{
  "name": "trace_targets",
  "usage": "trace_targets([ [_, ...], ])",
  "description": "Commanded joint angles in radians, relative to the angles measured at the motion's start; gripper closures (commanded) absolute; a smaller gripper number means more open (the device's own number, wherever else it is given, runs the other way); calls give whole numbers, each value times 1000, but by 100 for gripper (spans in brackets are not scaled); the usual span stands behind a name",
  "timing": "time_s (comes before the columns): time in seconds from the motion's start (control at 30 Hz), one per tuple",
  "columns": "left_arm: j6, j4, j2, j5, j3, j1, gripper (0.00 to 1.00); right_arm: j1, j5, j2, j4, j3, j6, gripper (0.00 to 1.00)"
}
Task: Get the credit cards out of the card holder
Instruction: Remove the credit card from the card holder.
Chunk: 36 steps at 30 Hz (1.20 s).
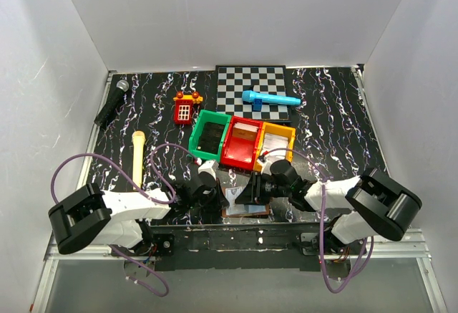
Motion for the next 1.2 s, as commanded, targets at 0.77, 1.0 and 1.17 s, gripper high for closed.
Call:
trace_targets([
  [0.77,-1,-171,42,-33,-53,-6,100,9,-67,-52,-34,28,-29,63],
  [1.0,-8,-176,42,-38,-56,-6,100,5,-57,-79,-74,28,-41,63],
  [1.17,-15,-174,43,-41,-64,-6,100,2,-53,-96,-97,25,-49,64],
])
